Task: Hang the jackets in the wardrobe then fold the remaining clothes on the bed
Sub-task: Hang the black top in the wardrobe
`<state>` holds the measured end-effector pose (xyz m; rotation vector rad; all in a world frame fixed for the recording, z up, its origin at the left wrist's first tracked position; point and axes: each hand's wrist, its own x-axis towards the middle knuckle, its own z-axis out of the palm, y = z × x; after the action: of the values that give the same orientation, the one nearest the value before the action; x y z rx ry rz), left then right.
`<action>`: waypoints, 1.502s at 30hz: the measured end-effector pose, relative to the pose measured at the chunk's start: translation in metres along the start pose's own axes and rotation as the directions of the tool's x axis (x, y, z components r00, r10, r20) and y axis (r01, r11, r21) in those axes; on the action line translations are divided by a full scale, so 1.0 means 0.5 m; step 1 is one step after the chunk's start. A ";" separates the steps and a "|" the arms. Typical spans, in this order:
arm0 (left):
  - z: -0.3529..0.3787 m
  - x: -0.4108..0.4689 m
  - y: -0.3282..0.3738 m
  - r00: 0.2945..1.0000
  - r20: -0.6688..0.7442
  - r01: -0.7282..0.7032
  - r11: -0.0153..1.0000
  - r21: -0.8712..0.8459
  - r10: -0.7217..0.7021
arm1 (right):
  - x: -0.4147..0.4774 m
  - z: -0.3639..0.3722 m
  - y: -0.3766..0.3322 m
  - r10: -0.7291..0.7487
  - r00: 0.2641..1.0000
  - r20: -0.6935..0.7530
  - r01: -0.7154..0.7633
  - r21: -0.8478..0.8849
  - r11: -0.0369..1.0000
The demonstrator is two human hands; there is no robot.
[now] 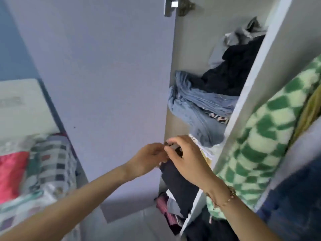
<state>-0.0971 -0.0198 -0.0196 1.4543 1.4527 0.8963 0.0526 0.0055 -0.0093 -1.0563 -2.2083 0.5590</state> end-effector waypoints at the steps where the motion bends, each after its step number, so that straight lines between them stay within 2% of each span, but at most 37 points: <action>1: -0.048 -0.038 -0.051 0.996 -0.022 0.081 0.997 -0.017 -0.081 | 0.009 0.051 -0.016 0.010 0.997 0.083 -0.011 0.019 1.000; 2: -0.045 -0.047 -0.078 0.990 -0.040 0.131 0.991 -0.018 -0.132 | 0.003 0.057 0.001 0.025 0.990 0.139 -0.028 0.018 0.999; 4: -0.148 -0.167 -0.211 0.946 -0.141 0.279 0.955 -0.106 -0.292 | 0.035 0.171 -0.076 -0.022 0.949 0.314 0.003 0.061 0.998; 5: -0.178 -0.216 -0.260 0.912 -0.136 0.360 0.915 -0.184 -0.386 | 0.041 0.206 -0.094 -0.014 0.928 0.372 -0.011 0.065 0.998; 7: -0.234 -0.328 -0.343 0.845 -0.151 0.454 0.836 -0.308 -0.514 | 0.057 0.275 -0.149 -0.054 0.855 0.515 0.030 0.054 0.998; 8: -0.269 -0.397 -0.380 0.786 -0.226 0.487 0.802 -0.346 -0.575 | 0.066 0.319 -0.193 -0.083 0.795 0.601 0.072 0.042 0.997; 9: -0.323 -0.499 -0.439 0.694 -0.327 0.501 0.756 -0.421 -0.642 | 0.077 0.398 -0.263 -0.125 0.722 0.680 0.109 0.066 0.992; 10: -0.328 -0.524 -0.455 0.664 -0.357 0.471 0.739 -0.483 -0.657 | 0.074 0.402 -0.275 -0.100 0.689 0.718 0.093 0.048 0.994; 11: -0.354 -0.592 -0.487 0.614 -0.346 0.447 0.674 -0.588 -0.709 | 0.072 0.449 -0.325 -0.137 0.632 0.763 0.127 0.072 0.989; 12: -0.375 -0.657 -0.544 0.590 -0.304 0.358 0.580 -0.732 -0.748 | 0.069 0.493 -0.370 -0.162 0.573 0.804 0.155 0.089 0.984; 13: -0.389 -0.720 -0.600 0.553 -0.318 0.352 0.562 -0.748 -0.770 | 0.065 0.536 -0.410 -0.190 0.528 0.828 0.200 0.096 0.975; 14: -0.391 -0.784 -0.636 0.528 -0.295 0.268 0.485 -0.832 -0.796 | 0.056 0.579 -0.452 -0.203 0.468 0.860 0.234 0.101 0.967; 15: -0.386 -0.833 -0.637 0.446 -0.341 0.298 0.497 -0.815 -0.828 | 0.047 0.615 -0.478 -0.225 0.426 0.876 0.270 0.114 0.956; 16: -0.380 -0.876 -0.609 0.363 -0.331 0.287 0.443 -0.850 -0.871 | 0.033 0.651 -0.510 -0.239 0.378 0.895 0.302 0.125 0.945; 18: -0.363 -0.930 -0.583 0.225 -0.373 0.422 0.435 -0.795 -0.900 | 0.011 0.719 -0.553 -0.277 0.292 0.916 0.349 0.167 0.922; 20: -0.328 -0.990 -0.613 0.097 -0.383 0.398 0.388 -0.831 -0.919 | -0.019 0.800 -0.599 -0.304 0.162 0.939 0.379 0.225 0.898; 21: -0.317 -1.006 -0.607 0.090 -0.416 0.434 0.412 -0.802 -0.905 | -0.027 0.823 -0.611 -0.314 0.135 0.940 0.385 0.242 0.891; 22: -0.293 -1.045 -0.613 0.034 -0.437 0.427 0.409 -0.807 -0.899 | -0.044 0.862 -0.636 -0.324 0.062 0.944 0.407 0.272 0.872; 26: -0.225 -1.124 -0.594 -0.108 -0.404 0.394 0.334 -0.856 -0.908 | -0.089 0.964 -0.701 -0.370 -0.146 0.917 0.444 0.395 0.804; 27: -0.200 -1.141 -0.578 -0.188 -0.363 0.359 0.280 -0.890 -0.913 | -0.111 1.000 -0.725 -0.374 -0.226 0.900 0.457 0.436 0.775; 28: -0.193 -1.146 -0.576 -0.193 -0.359 0.354 0.276 -0.893 -0.913 | -0.113 1.014 -0.721 -0.380 -0.215 0.899 0.454 0.437 0.777; 32: -0.136 -1.164 -0.552 -0.385 -0.268 0.246 0.181 -0.952 -0.883 | -0.168 1.104 -0.784 -0.379 -0.393 0.838 0.467 0.536 0.703; 34: -0.124 -1.165 -0.552 -0.416 -0.238 0.208 0.163 -0.964 -0.878 | -0.200 1.128 -0.807 -0.392 -0.438 0.809 0.464 0.577 0.672; 35: -0.134 -1.162 -0.552 -0.429 -0.227 0.200 0.153 -0.968 -0.875 | -0.206 1.132 -0.815 -0.410 -0.436 0.801 0.452 0.589 0.671; 40: -0.107 -1.166 -0.561 -0.485 -0.177 0.101 0.146 -0.984 -0.856 | -0.311 1.177 -0.846 -0.327 -0.583 0.744 0.383 0.607 0.696; 45: -0.074 -1.230 -0.577 -0.531 -0.139 0.074 0.118 -0.990 -0.836 | -0.425 1.234 -0.884 -0.282 -0.621 0.732 0.325 0.567 0.756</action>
<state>-0.2746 -0.6451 -0.2206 -1.3664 2.1001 1.2100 -0.5058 -0.4910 -0.2608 1.3823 -3.6505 1.4578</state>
